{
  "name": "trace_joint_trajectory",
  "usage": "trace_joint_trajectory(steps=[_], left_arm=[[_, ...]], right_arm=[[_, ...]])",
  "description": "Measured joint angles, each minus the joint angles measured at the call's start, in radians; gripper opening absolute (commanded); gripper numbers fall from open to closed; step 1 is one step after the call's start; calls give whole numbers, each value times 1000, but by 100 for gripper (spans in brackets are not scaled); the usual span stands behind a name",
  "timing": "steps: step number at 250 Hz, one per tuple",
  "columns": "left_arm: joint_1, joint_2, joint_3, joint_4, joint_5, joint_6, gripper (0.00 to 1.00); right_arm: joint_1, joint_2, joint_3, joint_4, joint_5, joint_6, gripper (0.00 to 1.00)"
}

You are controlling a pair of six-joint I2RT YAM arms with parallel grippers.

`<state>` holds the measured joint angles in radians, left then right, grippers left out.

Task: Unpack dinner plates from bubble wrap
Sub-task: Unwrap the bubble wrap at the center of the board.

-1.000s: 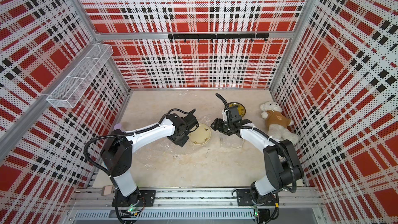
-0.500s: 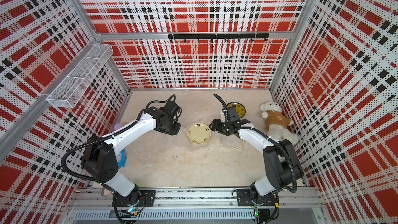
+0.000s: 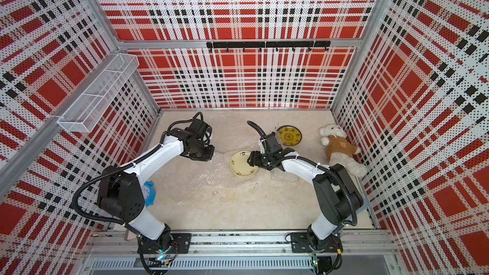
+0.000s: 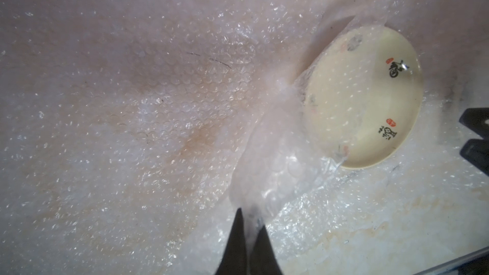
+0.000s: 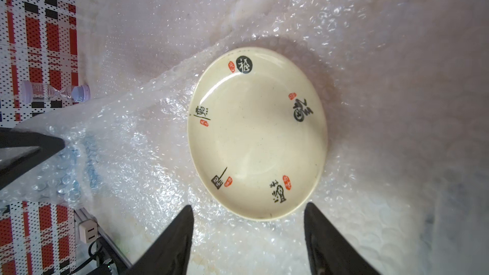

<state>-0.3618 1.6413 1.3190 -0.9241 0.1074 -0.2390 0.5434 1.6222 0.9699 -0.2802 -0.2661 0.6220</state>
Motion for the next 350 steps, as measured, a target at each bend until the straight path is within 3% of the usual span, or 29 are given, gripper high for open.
trace_joint_trajectory(steps=[78, 231, 295, 314, 350], left_arm=[[132, 0, 10, -6, 52, 12, 1], [303, 0, 10, -34, 206, -6, 15], [351, -1, 10, -60, 166, -8, 31], [355, -10, 10, -71, 113, -9, 48], [355, -74, 32, -101, 16, -20, 68]], right_arm=[[0, -3, -141, 7, 28, 3, 67], [-18, 9, -145, 29, 55, -28, 67], [-39, 9, -145, 34, 61, -37, 67], [-39, 9, -145, 33, 65, -42, 67], [-39, 5, -132, 10, 69, -52, 68]])
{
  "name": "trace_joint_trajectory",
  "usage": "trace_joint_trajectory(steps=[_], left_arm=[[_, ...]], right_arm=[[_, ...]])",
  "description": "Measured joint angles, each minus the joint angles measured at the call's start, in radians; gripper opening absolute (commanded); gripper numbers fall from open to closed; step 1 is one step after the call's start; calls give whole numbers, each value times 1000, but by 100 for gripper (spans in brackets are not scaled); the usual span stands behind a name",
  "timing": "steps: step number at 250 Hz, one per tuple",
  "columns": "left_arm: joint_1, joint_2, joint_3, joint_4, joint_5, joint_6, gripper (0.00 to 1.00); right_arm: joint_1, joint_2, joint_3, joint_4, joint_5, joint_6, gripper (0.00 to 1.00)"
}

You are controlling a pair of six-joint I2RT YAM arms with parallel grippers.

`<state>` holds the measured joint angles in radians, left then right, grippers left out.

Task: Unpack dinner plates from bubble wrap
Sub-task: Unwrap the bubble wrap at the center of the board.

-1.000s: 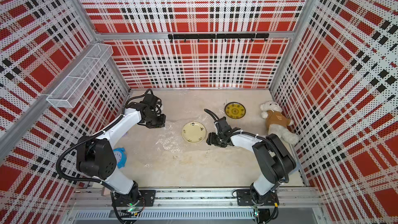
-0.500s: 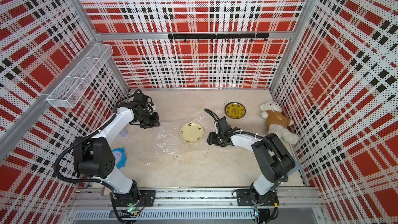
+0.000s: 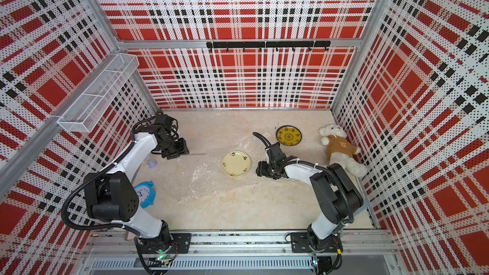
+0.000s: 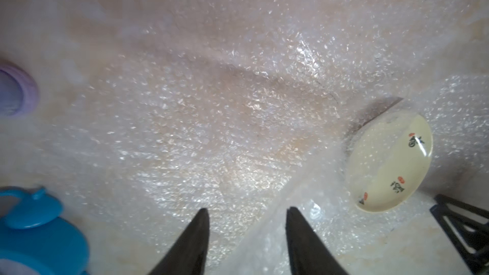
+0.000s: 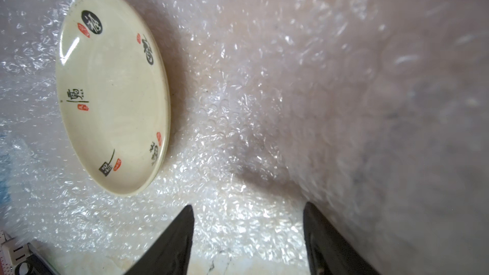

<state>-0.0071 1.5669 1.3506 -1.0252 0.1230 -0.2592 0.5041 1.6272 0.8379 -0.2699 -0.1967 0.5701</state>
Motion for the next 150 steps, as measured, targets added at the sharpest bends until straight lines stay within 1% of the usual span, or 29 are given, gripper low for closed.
trace_joint_trajectory(steps=[30, 55, 65, 84, 87, 92, 103, 127, 142, 150], left_arm=[[-8, -72, 73, -5, -60, -6, 84], [-43, -124, 122, 0, -94, -10, 90], [-76, -141, 132, 2, -105, -13, 92], [-164, -158, 133, 8, -121, -25, 97], [-181, -158, 131, 10, -122, -27, 98], [-206, -158, 126, 17, -122, -31, 100], [-257, -158, 106, 42, -118, -44, 99], [-351, -153, 32, 105, -97, -76, 99], [-384, -143, -10, 142, -83, -96, 100], [-396, -136, -31, 163, -77, -108, 99]], right_arm=[[-1, -11, 36, -29, 0, -2, 68], [-1, -27, 73, -37, -2, -1, 71], [-1, -33, 89, -36, -6, 4, 72], [-1, -37, 119, -32, -23, 21, 76], [-1, -37, 122, -30, -26, 24, 78], [-1, -37, 128, -26, -36, 31, 83], [-1, -36, 134, -11, -54, 45, 86], [-1, -29, 137, 15, -95, 81, 87], [-1, -16, 140, 24, -111, 100, 88], [0, -8, 142, 26, -116, 107, 90]])
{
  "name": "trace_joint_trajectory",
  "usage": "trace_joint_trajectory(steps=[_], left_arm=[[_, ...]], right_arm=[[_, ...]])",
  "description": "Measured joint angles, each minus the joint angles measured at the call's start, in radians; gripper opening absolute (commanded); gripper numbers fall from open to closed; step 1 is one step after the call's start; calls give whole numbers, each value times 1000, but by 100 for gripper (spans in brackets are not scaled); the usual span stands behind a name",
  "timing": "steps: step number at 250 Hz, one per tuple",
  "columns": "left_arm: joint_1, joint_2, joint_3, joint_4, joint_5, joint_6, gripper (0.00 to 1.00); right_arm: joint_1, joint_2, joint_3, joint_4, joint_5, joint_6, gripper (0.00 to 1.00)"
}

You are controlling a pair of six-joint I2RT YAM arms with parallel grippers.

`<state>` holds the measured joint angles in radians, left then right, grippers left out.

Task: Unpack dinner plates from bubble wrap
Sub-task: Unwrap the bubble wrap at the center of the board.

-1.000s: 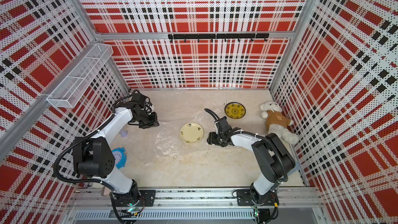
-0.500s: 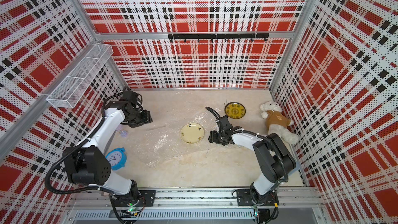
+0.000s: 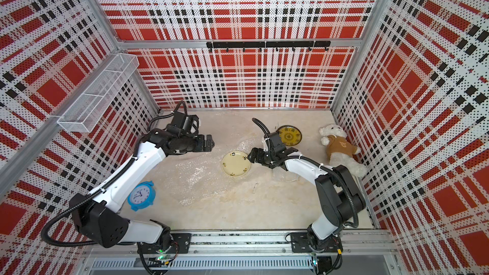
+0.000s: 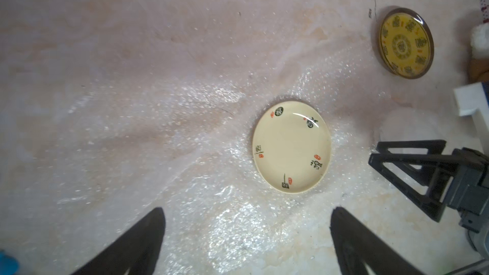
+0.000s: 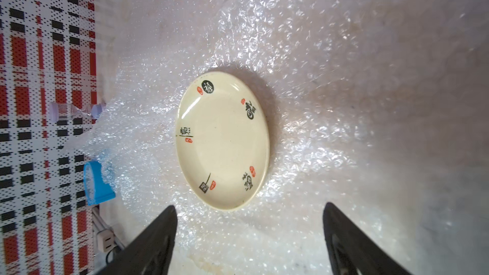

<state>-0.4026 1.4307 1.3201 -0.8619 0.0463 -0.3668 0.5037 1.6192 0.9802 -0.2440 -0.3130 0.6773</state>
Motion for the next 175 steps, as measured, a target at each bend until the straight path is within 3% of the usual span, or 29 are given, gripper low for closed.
trace_joint_trajectory(steps=[58, 175], left_arm=[[-44, 57, -107, 154, 34, -61, 99], [-57, 80, -194, 336, 100, -104, 99]], right_arm=[[8, 39, 9, 12, -19, 23, 100], [14, 42, 9, 24, -29, -2, 100]])
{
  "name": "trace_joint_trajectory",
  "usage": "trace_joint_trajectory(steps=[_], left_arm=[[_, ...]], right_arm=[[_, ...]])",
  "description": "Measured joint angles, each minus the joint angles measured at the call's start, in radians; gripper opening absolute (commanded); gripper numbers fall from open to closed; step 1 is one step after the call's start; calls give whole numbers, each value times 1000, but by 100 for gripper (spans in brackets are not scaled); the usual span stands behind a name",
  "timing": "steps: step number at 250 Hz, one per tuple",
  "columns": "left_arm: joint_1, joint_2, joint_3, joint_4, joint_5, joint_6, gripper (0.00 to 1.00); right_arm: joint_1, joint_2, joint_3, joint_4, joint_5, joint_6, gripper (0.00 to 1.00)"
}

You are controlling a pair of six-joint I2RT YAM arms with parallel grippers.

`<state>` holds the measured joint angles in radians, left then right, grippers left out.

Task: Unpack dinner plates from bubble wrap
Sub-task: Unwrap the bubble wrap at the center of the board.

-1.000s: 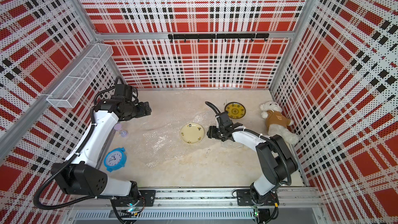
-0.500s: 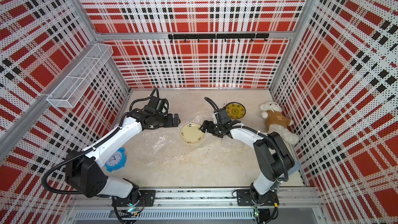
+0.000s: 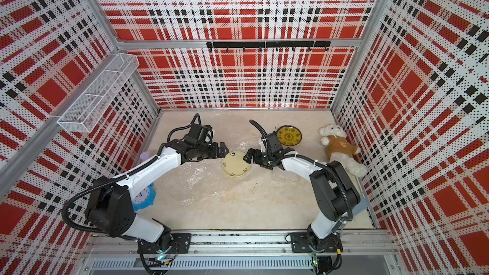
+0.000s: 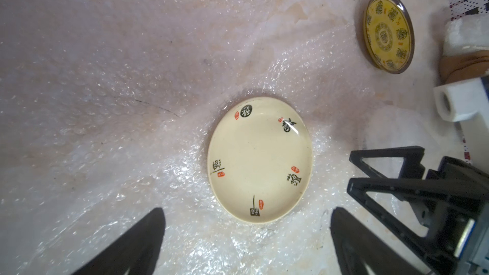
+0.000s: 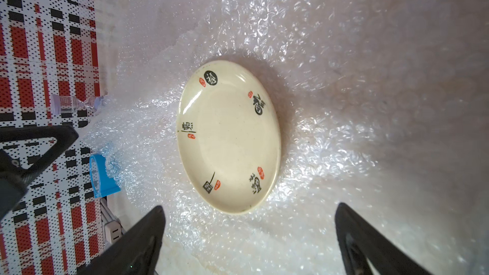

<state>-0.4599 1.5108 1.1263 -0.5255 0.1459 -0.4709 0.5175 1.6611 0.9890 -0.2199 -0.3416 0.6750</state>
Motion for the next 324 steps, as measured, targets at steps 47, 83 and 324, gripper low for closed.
trace_joint_trajectory(steps=[47, 83, 324], left_arm=[[-1, 37, 0, 11, 6, 0, 99], [-2, 83, 0, 11, 10, 4, 99], [195, 280, 37, 163, 77, 57, 99]], right_arm=[[0, 0, 0, 0, 4, -4, 99], [0, 0, -14, 1, 16, -10, 99], [5, -26, -153, 49, 61, -12, 97]])
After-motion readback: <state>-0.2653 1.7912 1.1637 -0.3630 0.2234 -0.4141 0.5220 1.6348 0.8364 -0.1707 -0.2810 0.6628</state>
